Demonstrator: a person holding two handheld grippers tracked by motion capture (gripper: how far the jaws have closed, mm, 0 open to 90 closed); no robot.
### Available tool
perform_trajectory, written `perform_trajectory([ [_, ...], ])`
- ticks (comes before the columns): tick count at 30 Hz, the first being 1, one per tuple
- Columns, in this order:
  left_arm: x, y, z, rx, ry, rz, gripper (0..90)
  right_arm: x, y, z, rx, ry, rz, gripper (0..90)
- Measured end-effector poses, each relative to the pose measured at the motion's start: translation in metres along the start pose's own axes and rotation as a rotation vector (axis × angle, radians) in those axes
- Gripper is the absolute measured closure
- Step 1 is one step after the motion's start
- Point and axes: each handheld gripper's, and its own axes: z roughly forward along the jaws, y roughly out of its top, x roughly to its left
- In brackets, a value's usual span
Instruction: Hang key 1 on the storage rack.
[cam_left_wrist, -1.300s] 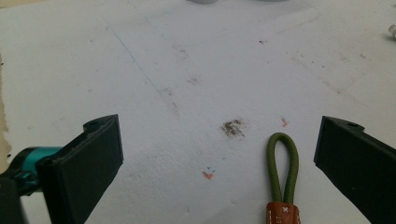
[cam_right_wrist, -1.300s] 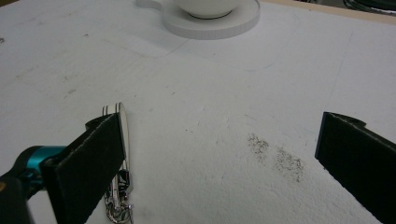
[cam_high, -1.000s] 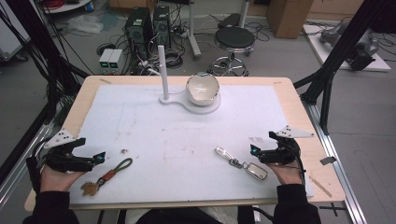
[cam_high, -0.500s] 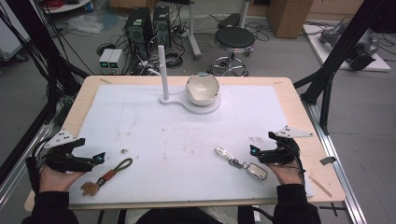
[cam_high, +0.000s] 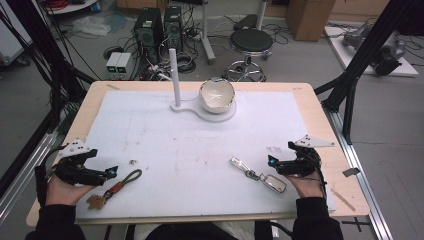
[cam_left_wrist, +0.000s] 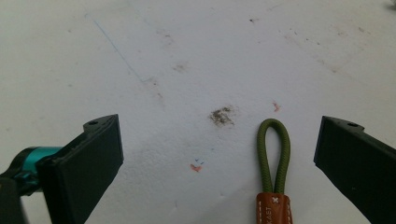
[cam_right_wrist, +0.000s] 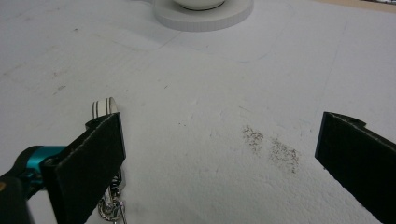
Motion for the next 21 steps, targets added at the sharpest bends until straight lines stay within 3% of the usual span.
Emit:
perform_trajectory([
  [12,-0.012,0.003,0.013,0.132,-0.056,0.058,1.8,0.001,-0.001,0.000,0.008,-0.003,0.000,0.7],
  [21,-0.011,-0.004,0.013,0.199,-0.097,0.041,1.9,0.001,-0.001,0.000,0.009,-0.004,0.006,0.7],
])
